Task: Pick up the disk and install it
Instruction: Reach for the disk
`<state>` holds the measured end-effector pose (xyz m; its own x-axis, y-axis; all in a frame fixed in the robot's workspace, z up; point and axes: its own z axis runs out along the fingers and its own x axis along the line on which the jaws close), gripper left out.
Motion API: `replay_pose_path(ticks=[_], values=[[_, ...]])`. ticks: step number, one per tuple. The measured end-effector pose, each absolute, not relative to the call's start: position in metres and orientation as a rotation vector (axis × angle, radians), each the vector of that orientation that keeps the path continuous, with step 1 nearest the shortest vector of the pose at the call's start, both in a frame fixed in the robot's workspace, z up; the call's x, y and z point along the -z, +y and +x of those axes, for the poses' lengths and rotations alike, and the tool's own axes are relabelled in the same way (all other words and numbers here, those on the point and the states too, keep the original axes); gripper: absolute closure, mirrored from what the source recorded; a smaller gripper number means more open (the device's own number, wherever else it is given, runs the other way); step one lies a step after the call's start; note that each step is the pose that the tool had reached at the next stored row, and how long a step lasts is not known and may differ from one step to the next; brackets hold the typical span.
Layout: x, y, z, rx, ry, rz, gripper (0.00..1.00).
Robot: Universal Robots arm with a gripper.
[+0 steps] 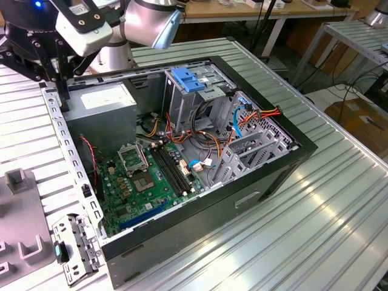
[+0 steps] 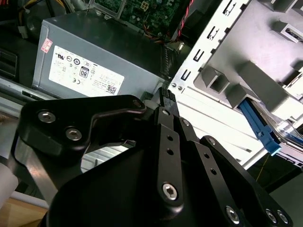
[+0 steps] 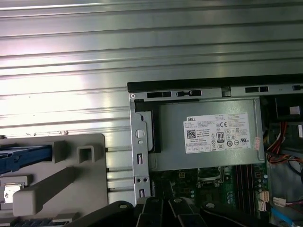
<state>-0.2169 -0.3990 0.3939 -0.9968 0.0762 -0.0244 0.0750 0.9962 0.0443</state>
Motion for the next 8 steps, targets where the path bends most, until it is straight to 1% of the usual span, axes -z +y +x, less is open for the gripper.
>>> replay_pose_path(ticks=[8], values=[[-0.394, -0.399, -0.236, -0.068, 3.113, 0.118, 0.89]])
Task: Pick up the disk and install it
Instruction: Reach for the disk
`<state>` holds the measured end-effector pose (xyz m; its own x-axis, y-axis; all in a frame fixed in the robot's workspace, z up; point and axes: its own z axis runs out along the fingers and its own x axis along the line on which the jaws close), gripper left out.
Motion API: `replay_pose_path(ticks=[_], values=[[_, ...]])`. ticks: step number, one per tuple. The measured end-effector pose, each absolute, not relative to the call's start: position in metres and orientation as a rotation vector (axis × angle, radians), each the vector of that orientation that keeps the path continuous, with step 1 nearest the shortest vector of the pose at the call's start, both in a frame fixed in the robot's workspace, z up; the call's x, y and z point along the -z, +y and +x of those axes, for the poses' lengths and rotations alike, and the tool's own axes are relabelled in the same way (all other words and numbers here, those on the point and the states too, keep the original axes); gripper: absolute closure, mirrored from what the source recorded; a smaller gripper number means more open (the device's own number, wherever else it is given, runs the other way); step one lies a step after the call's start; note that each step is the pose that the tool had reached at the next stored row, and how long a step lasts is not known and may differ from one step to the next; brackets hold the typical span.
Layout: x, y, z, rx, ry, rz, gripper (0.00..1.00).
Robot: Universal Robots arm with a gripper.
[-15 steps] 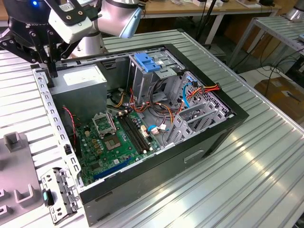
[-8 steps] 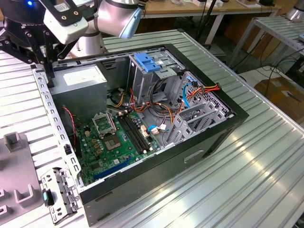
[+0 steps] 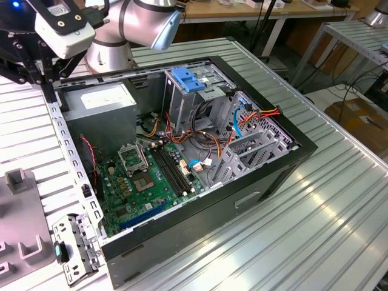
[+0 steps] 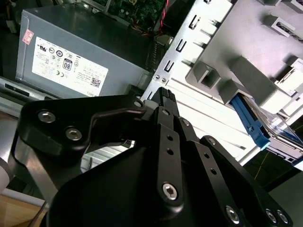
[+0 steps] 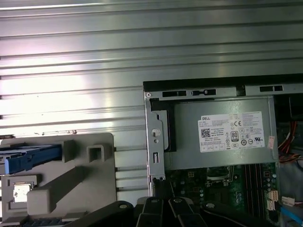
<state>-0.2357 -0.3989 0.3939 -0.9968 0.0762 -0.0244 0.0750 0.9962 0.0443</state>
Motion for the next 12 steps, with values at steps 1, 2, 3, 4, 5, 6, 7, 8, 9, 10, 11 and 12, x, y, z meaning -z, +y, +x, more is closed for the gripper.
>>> replay_pose_path(ticks=[1, 2, 3, 4, 5, 6, 7, 8, 9, 10, 11, 12], values=[[-0.394, -0.399, -0.238, -0.068, 3.113, 0.118, 0.89], [-0.394, -0.399, -0.242, -0.068, 3.112, 0.118, 0.89], [-0.394, -0.399, -0.246, -0.068, 3.112, 0.118, 0.89], [-0.394, -0.399, -0.248, -0.068, 3.112, 0.118, 0.89], [-0.394, -0.399, -0.251, -0.068, 3.112, 0.118, 0.89], [-0.394, -0.399, -0.253, -0.068, 3.112, 0.118, 0.89], [-0.394, -0.399, -0.255, -0.068, 3.113, 0.118, 0.89], [-0.394, -0.399, -0.258, -0.068, 3.112, 0.118, 0.89], [-0.394, -0.399, -0.261, -0.068, 3.113, 0.118, 0.89], [-0.394, -0.399, -0.264, -0.068, 3.112, 0.118, 0.89], [-0.394, -0.399, -0.266, -0.068, 3.112, 0.118, 0.89], [-0.394, -0.399, -0.268, -0.068, 3.112, 0.118, 0.89]])
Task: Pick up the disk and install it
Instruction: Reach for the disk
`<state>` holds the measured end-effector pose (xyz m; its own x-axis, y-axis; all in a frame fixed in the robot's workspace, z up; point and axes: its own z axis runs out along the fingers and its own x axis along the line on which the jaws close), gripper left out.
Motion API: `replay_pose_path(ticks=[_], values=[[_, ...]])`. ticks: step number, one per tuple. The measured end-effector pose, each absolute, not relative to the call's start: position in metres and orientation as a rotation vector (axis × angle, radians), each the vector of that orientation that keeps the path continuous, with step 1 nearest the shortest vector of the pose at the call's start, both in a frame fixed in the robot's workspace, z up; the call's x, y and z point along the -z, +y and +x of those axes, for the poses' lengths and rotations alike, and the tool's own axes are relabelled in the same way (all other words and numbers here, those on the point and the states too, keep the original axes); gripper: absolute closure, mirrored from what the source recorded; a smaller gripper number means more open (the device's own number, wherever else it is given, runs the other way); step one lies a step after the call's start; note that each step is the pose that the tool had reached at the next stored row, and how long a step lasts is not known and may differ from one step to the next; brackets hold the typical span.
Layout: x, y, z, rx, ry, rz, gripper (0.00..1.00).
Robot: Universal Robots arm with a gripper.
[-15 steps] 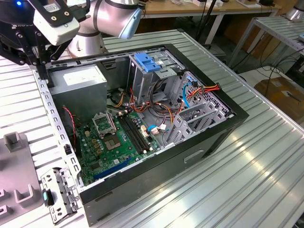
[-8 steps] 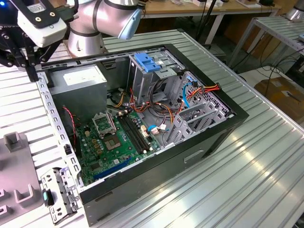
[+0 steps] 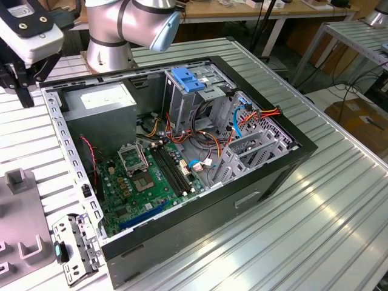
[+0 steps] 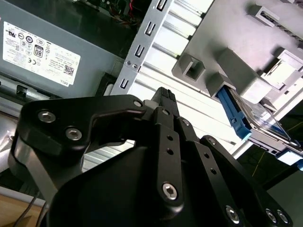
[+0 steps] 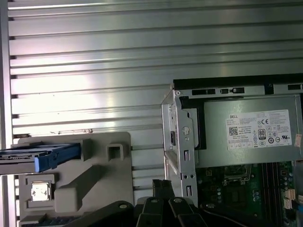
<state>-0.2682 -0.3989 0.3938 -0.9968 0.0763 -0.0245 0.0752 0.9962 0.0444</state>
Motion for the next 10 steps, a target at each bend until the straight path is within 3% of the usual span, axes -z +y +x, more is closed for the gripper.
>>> replay_pose_path(ticks=[10], values=[[-0.394, -0.399, -0.300, -0.068, 3.112, 0.118, 0.89]])
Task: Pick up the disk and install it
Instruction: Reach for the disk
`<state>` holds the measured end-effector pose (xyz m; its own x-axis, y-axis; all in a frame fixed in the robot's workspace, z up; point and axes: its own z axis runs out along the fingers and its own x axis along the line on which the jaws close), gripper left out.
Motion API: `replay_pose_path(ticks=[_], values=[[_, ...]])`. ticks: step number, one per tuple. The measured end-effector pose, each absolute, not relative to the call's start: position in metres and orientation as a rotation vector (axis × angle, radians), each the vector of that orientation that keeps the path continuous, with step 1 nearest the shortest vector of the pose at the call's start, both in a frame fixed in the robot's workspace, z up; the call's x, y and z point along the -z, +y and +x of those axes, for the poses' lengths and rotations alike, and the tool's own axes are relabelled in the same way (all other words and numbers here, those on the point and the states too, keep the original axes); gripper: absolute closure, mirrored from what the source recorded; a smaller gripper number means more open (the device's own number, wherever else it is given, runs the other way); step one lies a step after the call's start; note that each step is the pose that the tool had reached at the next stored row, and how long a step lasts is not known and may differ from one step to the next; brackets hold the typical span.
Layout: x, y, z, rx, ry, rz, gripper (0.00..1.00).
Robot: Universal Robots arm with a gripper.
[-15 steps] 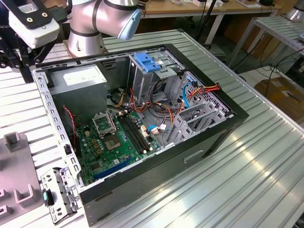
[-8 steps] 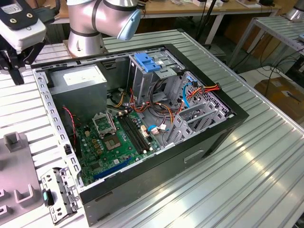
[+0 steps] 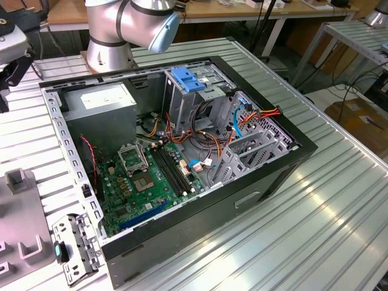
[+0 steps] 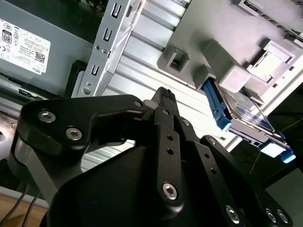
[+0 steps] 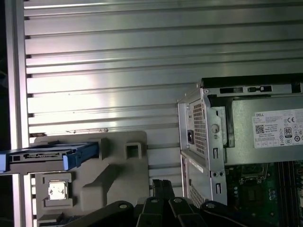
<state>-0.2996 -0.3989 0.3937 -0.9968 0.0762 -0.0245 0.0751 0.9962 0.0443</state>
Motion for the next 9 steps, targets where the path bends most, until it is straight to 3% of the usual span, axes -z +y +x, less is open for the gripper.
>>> replay_pose_path(ticks=[9], values=[[-0.394, -0.399, -0.332, -0.068, 3.113, 0.118, 0.89]])
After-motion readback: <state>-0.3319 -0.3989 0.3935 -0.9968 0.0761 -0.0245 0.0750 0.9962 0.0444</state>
